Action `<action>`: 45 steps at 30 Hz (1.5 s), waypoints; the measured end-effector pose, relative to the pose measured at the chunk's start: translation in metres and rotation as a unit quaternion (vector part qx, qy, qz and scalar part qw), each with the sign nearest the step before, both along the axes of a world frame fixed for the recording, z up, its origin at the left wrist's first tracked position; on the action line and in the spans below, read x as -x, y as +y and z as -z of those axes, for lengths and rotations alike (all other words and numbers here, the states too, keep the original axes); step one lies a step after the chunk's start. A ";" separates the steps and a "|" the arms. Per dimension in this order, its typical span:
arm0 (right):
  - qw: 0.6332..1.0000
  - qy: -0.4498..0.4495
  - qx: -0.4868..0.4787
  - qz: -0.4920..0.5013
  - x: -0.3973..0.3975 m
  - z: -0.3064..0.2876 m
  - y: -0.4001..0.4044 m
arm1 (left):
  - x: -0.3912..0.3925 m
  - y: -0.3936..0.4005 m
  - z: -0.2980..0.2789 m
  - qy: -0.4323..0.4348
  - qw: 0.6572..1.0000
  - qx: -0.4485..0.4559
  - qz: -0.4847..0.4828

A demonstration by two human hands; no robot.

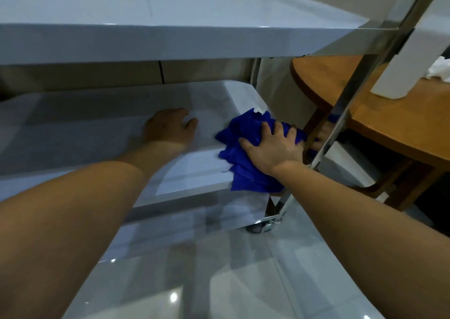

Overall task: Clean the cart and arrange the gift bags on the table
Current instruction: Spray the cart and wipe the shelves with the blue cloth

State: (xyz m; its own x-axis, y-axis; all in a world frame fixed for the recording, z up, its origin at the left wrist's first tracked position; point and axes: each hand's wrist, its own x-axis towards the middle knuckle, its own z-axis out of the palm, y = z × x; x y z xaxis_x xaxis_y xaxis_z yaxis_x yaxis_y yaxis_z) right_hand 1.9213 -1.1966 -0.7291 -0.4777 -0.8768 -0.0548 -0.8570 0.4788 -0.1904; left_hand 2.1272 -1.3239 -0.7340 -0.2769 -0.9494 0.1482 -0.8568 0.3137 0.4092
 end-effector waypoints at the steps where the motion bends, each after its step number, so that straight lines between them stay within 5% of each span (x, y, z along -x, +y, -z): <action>1: 1.000 0.002 -0.001 -0.005 0.001 0.000 -0.007 | -0.010 0.001 0.000 -0.021 1.000 0.013 -0.002; 6: 1.000 0.000 0.004 -0.017 0.013 0.004 -0.057 | -0.046 0.003 0.008 -0.108 0.994 0.012 -0.011; 20: 0.997 0.045 0.032 -0.051 0.043 0.009 -0.203 | -0.043 0.000 0.029 -0.117 0.990 0.082 -0.013; 32: 0.995 0.039 0.013 -0.087 0.030 0.006 -0.210 | -0.039 0.005 0.019 -0.135 0.989 0.050 -0.018; 40: 0.990 0.048 0.000 -0.136 -0.055 0.008 -0.222 | -0.044 0.008 0.015 -0.117 0.992 0.040 -0.005; 45: 0.961 0.020 -0.001 -0.277 -0.168 0.012 -0.237 | -0.049 0.020 -0.001 -0.088 0.996 0.034 -0.001</action>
